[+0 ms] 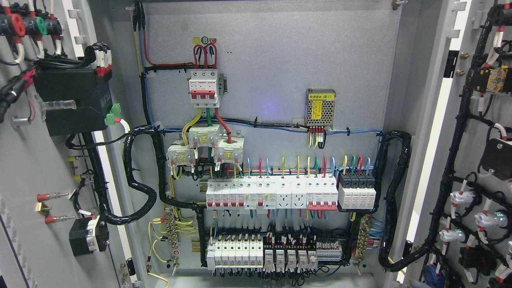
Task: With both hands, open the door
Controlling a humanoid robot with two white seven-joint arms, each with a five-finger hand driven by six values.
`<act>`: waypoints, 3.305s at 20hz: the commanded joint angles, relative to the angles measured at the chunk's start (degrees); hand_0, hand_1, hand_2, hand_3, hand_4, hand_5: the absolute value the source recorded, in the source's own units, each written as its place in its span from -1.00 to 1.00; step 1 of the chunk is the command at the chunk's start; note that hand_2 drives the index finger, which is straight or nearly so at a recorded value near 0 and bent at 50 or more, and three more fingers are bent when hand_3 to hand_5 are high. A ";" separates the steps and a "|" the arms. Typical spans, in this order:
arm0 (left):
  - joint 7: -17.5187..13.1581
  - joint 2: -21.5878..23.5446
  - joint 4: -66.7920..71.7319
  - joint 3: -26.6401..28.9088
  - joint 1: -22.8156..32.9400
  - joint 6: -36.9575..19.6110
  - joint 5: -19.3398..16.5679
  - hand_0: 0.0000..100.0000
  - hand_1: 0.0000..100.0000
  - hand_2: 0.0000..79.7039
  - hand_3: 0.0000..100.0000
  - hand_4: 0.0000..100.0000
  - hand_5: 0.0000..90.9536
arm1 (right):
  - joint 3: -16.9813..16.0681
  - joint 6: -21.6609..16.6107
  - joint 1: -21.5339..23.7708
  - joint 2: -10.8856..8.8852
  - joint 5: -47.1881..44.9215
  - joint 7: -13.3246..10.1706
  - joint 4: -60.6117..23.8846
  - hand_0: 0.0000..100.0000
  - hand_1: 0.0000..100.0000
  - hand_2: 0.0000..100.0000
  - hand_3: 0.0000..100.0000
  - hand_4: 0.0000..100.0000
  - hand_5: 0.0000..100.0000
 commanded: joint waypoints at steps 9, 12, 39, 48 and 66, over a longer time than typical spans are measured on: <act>0.95 -4.77 -2.63 -0.57 -9.88 -6.66 -0.56 -1.00 -1.00 -1.00 -1.00 -1.00 -1.00 | -2.48 1.97 -0.41 -0.55 -3.75 -0.07 0.72 -0.24 -1.00 -1.00 -1.00 -1.00 -1.00; 1.03 -5.65 -2.72 -0.92 -11.98 -6.75 -0.65 -1.00 -1.00 -1.00 -1.00 -1.00 -1.00 | -2.56 1.98 -0.24 -0.55 -4.63 -0.07 0.90 -0.24 -1.00 -1.00 -1.00 -1.00 -1.00; 3.85 -2.85 -2.72 8.75 -10.94 -14.13 3.83 -1.00 -1.00 -1.00 -1.00 -1.00 -1.00 | -6.52 2.33 4.24 0.77 -7.27 -2.36 0.99 -0.24 -1.00 -1.00 -1.00 -1.00 -1.00; 3.85 0.93 -2.46 14.63 -10.50 -14.05 10.07 -1.00 -1.00 -1.00 -1.00 -1.00 -1.00 | -9.07 2.33 5.21 1.12 -7.36 -2.44 2.30 -0.24 -1.00 -1.00 -1.00 -1.00 -1.00; 3.76 10.69 6.15 26.50 -7.86 -13.17 24.40 -1.00 -1.00 -1.00 -1.00 -1.00 -1.00 | -12.67 2.24 8.11 1.12 -10.17 -2.36 2.75 -0.24 -1.00 -1.00 -1.00 -1.00 -1.00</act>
